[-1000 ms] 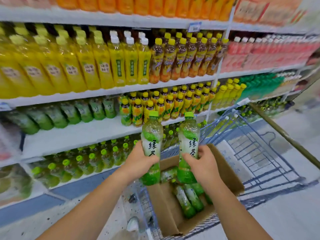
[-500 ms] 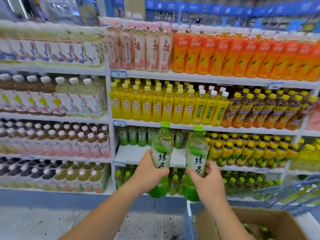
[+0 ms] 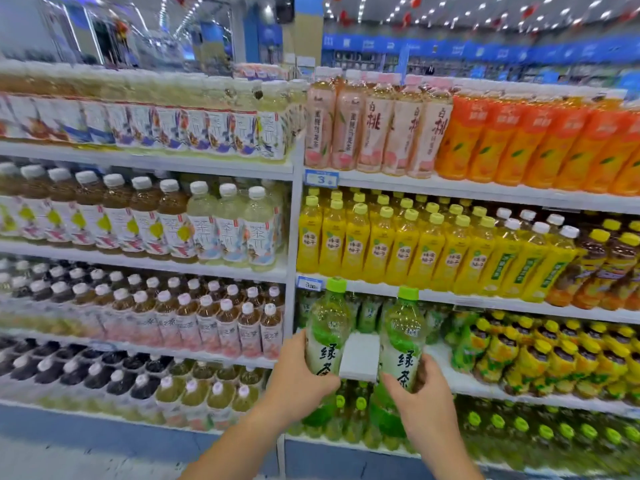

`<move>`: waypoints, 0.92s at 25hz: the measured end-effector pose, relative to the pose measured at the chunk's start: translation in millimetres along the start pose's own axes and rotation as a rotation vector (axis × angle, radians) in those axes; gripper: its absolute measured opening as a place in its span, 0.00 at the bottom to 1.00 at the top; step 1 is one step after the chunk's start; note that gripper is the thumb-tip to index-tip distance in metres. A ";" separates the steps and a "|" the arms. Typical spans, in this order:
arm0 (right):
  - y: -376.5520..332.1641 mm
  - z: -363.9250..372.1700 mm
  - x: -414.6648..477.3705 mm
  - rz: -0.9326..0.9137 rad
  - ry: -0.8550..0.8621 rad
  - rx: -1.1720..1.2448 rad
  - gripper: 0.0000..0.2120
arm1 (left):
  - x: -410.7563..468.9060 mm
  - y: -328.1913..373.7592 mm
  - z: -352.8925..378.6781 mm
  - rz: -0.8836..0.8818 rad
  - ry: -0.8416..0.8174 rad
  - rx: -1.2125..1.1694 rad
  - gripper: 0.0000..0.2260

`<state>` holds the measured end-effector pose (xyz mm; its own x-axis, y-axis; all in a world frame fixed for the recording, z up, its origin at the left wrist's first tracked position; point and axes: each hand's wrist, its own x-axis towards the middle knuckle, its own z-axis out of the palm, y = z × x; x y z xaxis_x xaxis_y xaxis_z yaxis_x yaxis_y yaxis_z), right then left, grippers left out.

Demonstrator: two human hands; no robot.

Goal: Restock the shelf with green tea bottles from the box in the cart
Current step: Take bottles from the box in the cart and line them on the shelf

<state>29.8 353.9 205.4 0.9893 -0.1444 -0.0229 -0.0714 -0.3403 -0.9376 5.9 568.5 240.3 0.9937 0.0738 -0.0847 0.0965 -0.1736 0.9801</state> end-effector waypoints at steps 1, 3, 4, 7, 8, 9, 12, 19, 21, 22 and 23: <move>7.1 14.7 5.2 0.015 -0.003 0.013 0.19 | 8.8 -11.1 -11.3 0.005 -0.001 0.009 0.27; 21.6 40.0 15.4 0.029 -0.013 0.014 0.19 | 25.9 -34.8 -26.5 0.004 -0.002 0.027 0.27; 29.3 50.6 21.8 0.025 -0.017 0.007 0.19 | 35.1 -47.2 -29.8 0.005 -0.002 0.037 0.27; 56.6 78.4 47.3 -0.018 -0.013 -0.017 0.21 | 69.3 -90.2 -27.2 0.033 0.047 0.035 0.30; 68.3 87.3 58.5 -0.039 -0.011 -0.022 0.22 | 82.8 -104.7 -22.6 0.045 0.076 0.032 0.31; 79.7 95.4 69.4 -0.059 -0.010 -0.023 0.22 | 95.1 -117.8 -18.0 0.058 0.103 0.029 0.31; 110.5 120.1 104.8 -0.097 -0.014 -0.040 0.24 | 134.9 -154.4 -8.5 0.115 0.158 0.037 0.31; 180.6 169.6 181.8 -0.202 0.001 -0.002 0.30 | 214.6 -235.8 8.2 0.269 0.231 0.083 0.25; 200.7 183.1 197.9 -0.231 0.015 0.010 0.29 | 230.8 -257.4 13.9 0.329 0.254 0.088 0.25; 209.8 188.8 204.5 -0.249 0.024 0.015 0.29 | 237.7 -266.8 16.3 0.356 0.264 0.096 0.26; 217.8 194.7 210.9 -0.274 0.034 0.018 0.28 | 244.1 -276.2 18.5 0.388 0.272 0.108 0.27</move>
<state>247.7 430.3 -71.2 0.9666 -0.0802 0.2434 0.2005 -0.3546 -0.9133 222.9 616.4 -54.4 0.9078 0.2353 0.3473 -0.2584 -0.3386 0.9048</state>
